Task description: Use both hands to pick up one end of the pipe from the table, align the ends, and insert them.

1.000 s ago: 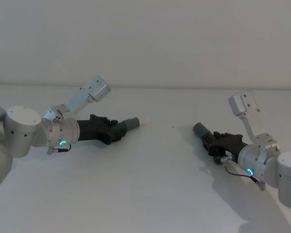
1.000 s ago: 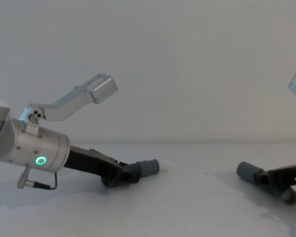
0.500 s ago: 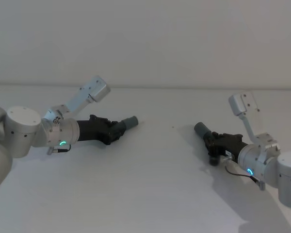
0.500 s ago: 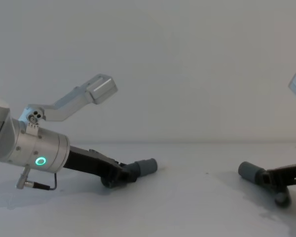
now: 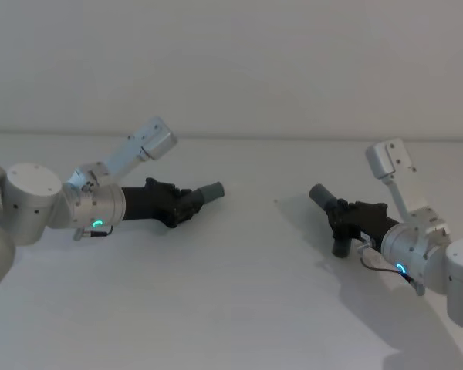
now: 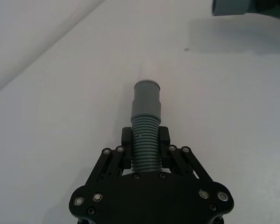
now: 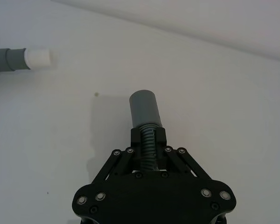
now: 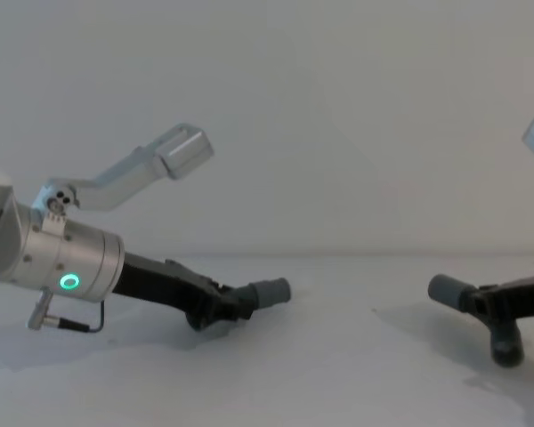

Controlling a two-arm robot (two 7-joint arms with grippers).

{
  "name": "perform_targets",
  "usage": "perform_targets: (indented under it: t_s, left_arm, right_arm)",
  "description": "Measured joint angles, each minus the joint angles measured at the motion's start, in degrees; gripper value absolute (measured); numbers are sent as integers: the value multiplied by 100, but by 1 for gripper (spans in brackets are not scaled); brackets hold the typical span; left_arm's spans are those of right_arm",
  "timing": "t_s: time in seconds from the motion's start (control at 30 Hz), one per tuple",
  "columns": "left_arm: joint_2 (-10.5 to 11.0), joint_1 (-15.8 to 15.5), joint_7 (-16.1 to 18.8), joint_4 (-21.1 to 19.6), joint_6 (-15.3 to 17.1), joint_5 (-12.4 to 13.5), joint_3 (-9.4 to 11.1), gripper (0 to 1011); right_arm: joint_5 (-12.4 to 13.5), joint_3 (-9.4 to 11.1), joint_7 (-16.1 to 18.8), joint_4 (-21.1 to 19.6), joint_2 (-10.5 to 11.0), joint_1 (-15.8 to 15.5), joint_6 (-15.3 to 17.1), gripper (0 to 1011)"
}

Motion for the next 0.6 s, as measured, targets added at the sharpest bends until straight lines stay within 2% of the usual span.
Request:
perform_targets:
  t_s: [0.3,0.5,0.57,0.6]
  left_arm:
    - [193,-189,-495,-215,-226,60,149,314]
    - [391,-380,-891,-453,-345,163,306,314]
    - [469,-452,-1018,-554,-387,221,372,314]
    - [506,-484,-1059,-603,-402,242,400,314]
  right_arm:
    - [-111,-36,241,-159,200,-39,-573,137]
    - [-190,-73,457,-246,360,-44,-1011,125]
    - [-234,-111,583,-285,466,-28,-1257,123]
    - [-234,-111,583,-285,466,-28,-1257,123]
